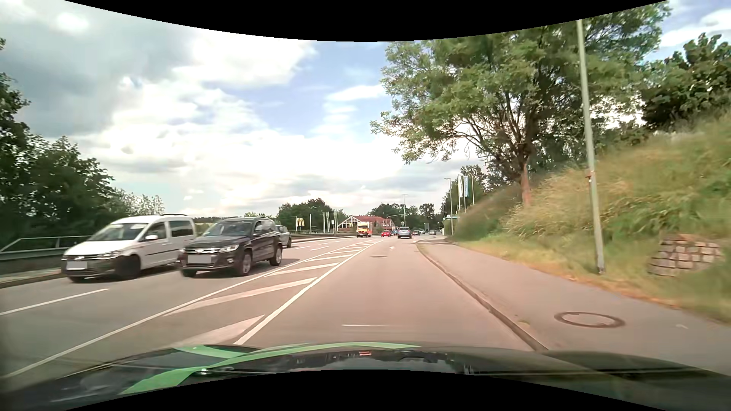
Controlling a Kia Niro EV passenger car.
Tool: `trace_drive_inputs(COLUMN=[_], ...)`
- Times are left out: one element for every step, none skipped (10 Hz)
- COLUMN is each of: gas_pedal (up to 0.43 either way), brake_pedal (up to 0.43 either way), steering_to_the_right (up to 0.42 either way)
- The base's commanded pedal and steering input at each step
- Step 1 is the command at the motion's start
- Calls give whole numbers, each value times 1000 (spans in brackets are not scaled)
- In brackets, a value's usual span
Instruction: Follow the waypoints while adhering to traffic rules and regulations
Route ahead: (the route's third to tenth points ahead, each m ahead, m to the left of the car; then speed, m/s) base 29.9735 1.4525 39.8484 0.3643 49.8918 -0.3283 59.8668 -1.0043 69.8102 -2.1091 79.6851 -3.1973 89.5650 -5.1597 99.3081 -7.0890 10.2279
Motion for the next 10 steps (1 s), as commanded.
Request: trace_drive_inputs(gas_pedal=[130,130,130,130,130,130,130,130,130,130], brake_pedal=[0,0,0,0,0,0,0,0,0,0], steering_to_the_right=[4,4,4,4,4,4,4,4,4,5])
